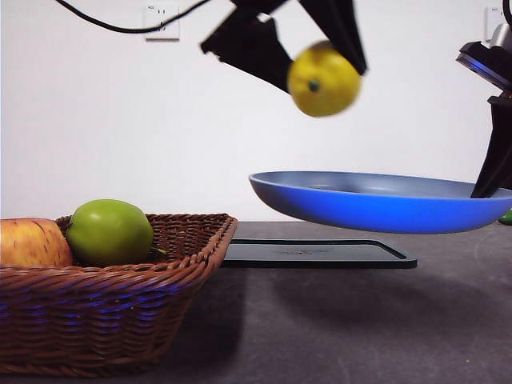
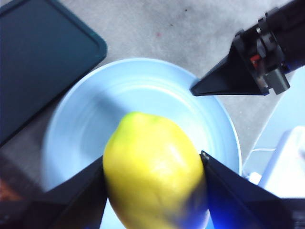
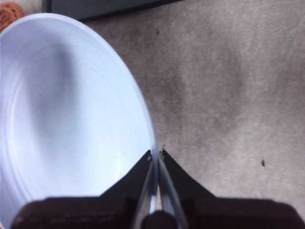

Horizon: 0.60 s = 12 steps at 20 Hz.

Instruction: Take the lemon from the basket,put the lemon in the plate,hand out the plate

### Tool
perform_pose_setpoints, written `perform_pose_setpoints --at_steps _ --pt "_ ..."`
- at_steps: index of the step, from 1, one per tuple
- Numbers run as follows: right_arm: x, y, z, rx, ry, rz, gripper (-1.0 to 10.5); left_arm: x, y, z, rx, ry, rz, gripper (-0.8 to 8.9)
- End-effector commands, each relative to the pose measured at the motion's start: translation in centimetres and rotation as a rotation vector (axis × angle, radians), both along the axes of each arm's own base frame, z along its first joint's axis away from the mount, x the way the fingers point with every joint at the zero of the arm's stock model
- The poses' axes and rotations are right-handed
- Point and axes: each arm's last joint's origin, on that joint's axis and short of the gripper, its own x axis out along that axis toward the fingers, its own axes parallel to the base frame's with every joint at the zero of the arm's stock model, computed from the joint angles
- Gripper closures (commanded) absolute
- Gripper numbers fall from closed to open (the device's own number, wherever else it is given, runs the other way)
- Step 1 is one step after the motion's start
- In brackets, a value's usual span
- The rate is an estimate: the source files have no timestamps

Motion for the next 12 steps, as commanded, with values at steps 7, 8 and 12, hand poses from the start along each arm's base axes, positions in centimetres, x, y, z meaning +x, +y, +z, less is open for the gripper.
perform_pose_setpoints --at_steps 7,8,12 --pt "0.3 0.8 0.6 0.011 -0.024 0.037 9.4 0.0 -3.9 -4.9 0.115 0.049 -0.079 6.33" --pt "0.3 0.8 0.6 0.011 -0.023 0.037 9.4 0.0 -3.9 -4.9 0.118 0.043 -0.084 6.23" --pt "0.3 0.8 0.6 0.011 -0.023 0.037 9.4 0.1 -3.8 -4.9 0.136 0.009 -0.089 4.6"
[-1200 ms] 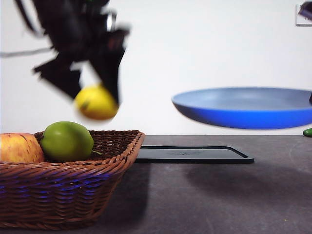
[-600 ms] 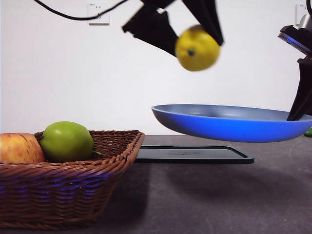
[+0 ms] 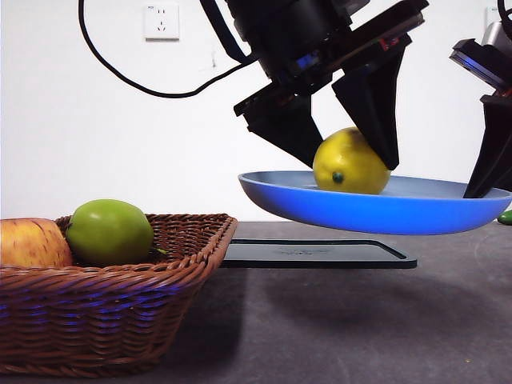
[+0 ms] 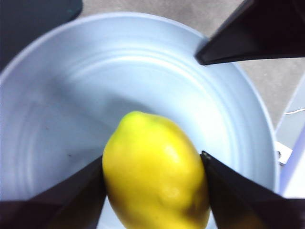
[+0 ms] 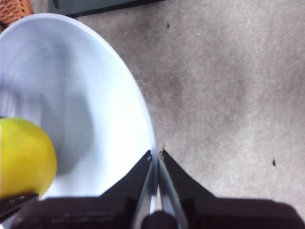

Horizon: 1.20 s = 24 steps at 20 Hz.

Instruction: Take the lemon from the basket,put the lemon in the plate,hand out the plate

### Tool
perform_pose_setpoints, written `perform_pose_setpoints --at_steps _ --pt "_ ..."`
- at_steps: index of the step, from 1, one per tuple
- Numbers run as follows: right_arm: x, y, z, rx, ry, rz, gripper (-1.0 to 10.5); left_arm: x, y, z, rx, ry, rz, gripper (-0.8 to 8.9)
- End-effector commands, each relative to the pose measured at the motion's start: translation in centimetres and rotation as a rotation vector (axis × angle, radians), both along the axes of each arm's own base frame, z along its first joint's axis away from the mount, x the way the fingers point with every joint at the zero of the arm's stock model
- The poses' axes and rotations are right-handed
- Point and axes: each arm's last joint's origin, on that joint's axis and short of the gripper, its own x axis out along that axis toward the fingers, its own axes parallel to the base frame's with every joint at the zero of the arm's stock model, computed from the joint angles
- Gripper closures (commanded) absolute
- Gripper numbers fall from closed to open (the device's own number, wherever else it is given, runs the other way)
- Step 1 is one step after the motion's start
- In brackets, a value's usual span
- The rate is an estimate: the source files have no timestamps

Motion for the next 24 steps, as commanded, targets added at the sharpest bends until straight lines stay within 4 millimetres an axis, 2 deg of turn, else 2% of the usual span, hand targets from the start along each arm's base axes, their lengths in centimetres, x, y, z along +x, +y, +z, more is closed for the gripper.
perform_pose_setpoints --at_steps 1,7,10,13,16,19,24 --pt "0.4 0.2 0.6 0.011 -0.024 0.009 9.4 -0.1 -0.5 0.3 -0.007 -0.027 -0.03 4.49" --pt "0.4 0.1 0.6 0.011 -0.023 0.003 9.4 -0.2 -0.4 0.6 -0.017 -0.011 -0.012 4.36" --pt "0.8 0.0 1.3 0.02 -0.044 -0.03 9.4 -0.5 0.9 2.8 -0.055 -0.039 0.001 4.37" --pt "2.3 -0.3 2.4 0.033 -0.069 -0.059 9.4 -1.9 2.9 5.8 -0.083 -0.061 0.002 4.38" --pt "5.1 0.0 2.9 0.031 -0.057 -0.061 9.4 -3.7 5.3 8.7 -0.117 -0.085 -0.001 4.39" --pt "9.0 0.5 2.9 0.027 -0.038 -0.062 9.4 -5.4 7.6 11.2 -0.17 -0.12 0.0 4.39" --pt "16.1 1.2 2.0 0.022 -0.005 -0.068 9.4 -7.6 10.5 14.0 -0.241 -0.167 -0.002 4.39"
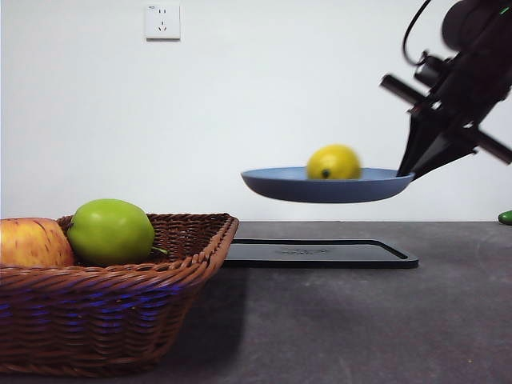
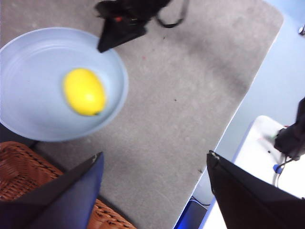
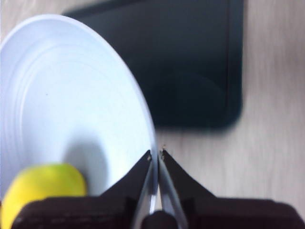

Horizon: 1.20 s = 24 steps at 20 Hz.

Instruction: Take the lemon from the basket,put the lemon in the plate,hand out the plate

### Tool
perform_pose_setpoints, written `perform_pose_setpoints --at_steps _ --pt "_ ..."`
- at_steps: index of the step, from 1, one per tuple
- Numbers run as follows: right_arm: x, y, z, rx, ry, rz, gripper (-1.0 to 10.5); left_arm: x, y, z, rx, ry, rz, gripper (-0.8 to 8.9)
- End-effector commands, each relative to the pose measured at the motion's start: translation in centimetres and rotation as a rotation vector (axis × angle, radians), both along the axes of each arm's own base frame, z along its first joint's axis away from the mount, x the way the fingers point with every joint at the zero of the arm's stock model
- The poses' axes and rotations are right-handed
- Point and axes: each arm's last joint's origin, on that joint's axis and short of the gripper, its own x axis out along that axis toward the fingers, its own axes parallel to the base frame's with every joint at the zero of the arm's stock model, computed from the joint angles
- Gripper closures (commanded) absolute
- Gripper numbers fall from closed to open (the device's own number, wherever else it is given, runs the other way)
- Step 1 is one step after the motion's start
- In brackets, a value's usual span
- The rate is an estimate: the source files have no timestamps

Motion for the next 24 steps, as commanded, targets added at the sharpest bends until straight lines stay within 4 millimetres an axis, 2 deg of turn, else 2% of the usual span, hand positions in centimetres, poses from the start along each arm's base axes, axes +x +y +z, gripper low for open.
perform_pose_setpoints --at_steps 1,4,7,12,14,15,18,20,21,24 --pt "3.0 0.4 -0.2 0.012 -0.011 -0.006 9.4 -0.7 0.4 0.9 -0.028 0.003 -0.023 4.39" --pt "6.3 0.7 -1.3 0.008 -0.01 -0.008 9.4 -1.1 0.9 1.2 -0.041 0.017 -0.012 4.39" --pt "8.5 0.8 -3.3 -0.01 0.02 -0.017 9.4 -1.1 0.9 1.2 -0.038 0.015 -0.008 4.39" --pt "9.7 0.7 -6.9 -0.022 0.096 -0.023 9.4 -1.0 0.9 1.2 -0.043 0.012 -0.008 4.39" --pt "9.8 0.7 -7.4 -0.028 0.103 -0.015 9.3 -1.0 0.9 1.3 -0.045 0.009 -0.007 4.39" --pt "9.8 0.7 -7.4 -0.031 0.1 -0.016 9.1 -1.0 0.9 1.3 -0.047 0.007 -0.007 4.39" --pt "10.0 0.7 -7.2 -0.045 0.075 -0.026 7.4 -1.0 0.9 1.3 -0.051 0.0 -0.004 4.39" --pt "10.0 0.5 -6.4 -0.046 0.067 -0.015 7.1 -0.9 0.9 1.4 -0.045 -0.022 -0.004 4.39" --pt "9.9 0.4 -5.8 -0.051 0.061 -0.007 7.1 -0.9 0.8 1.4 -0.038 -0.043 -0.004 4.39" --pt "8.4 0.1 -1.9 -0.067 0.015 0.028 7.1 -0.6 0.8 1.6 -0.016 -0.123 0.015 4.4"
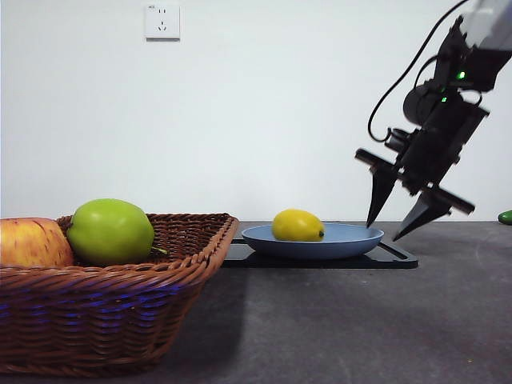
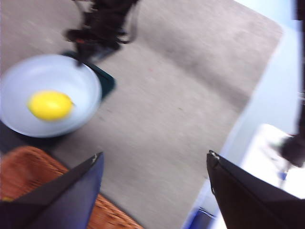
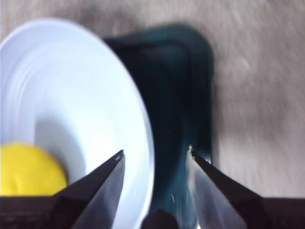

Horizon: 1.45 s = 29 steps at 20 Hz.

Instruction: Take the lemon from the basket,put the lemon in the plate,hand out the plate

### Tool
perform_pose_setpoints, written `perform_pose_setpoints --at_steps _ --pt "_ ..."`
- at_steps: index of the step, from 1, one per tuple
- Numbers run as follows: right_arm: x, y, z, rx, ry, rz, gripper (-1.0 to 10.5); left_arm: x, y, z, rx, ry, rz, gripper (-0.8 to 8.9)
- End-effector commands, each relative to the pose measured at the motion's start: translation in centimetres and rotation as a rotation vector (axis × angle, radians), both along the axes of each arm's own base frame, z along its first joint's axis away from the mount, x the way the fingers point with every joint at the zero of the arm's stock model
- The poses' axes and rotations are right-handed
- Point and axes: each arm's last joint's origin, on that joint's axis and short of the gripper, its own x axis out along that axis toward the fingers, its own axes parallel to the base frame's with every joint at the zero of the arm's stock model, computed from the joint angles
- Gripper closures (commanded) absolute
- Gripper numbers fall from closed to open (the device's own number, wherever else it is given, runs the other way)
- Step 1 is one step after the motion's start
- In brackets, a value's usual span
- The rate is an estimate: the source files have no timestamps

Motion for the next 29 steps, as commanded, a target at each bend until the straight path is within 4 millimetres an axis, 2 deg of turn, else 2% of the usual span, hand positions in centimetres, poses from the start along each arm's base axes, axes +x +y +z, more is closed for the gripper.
perform_pose_setpoints --at_steps 1,3,7,10,14,17,20,22,25,26,28,29 --pt "-1.2 -0.1 4.7 -0.017 -0.105 0.061 7.1 0.1 -0.3 0.7 0.015 -0.092 -0.007 4.57" --pt "-3.0 -0.3 8.0 -0.031 -0.146 0.096 7.2 0.3 -0.3 0.7 0.057 -0.163 0.006 5.58" --pt "-8.6 -0.1 15.1 -0.004 -0.241 0.193 8.9 0.9 0.2 0.8 0.162 -0.286 -0.008 8.15" --pt "-13.0 0.4 18.7 -0.016 -0.293 0.273 9.4 1.9 1.0 0.7 0.194 -0.301 0.024 8.07" --pt "-18.1 2.3 22.0 -0.279 -0.397 0.251 9.4 4.5 3.8 0.6 0.224 -0.268 0.166 8.07" --pt "-21.9 4.0 23.8 -0.37 -0.553 0.217 9.4 6.1 6.0 -0.4 0.178 -0.189 0.22 8.07" --pt "-25.2 5.1 23.7 -0.378 -0.722 0.187 9.4 6.3 8.1 -2.8 0.123 -0.173 0.309 8.07" --pt "-27.1 5.1 22.3 -0.384 -0.817 0.157 9.4 5.2 9.3 -4.6 0.081 -0.194 0.355 8.07" --pt "-29.5 4.8 18.7 -0.332 -0.929 0.118 9.4 2.4 11.2 -6.8 -0.003 -0.256 0.412 8.07" --pt "-30.3 4.4 16.9 -0.33 -0.967 0.087 9.4 1.4 11.7 -7.6 -0.033 -0.283 0.423 8.07" --pt "-31.4 3.7 13.8 -0.32 -1.02 0.038 9.4 -0.4 12.6 -9.3 -0.087 -0.322 0.435 8.07" --pt "-31.6 3.5 12.9 -0.308 -1.035 0.03 9.4 -0.9 12.8 -9.8 -0.104 -0.331 0.439 8.07"
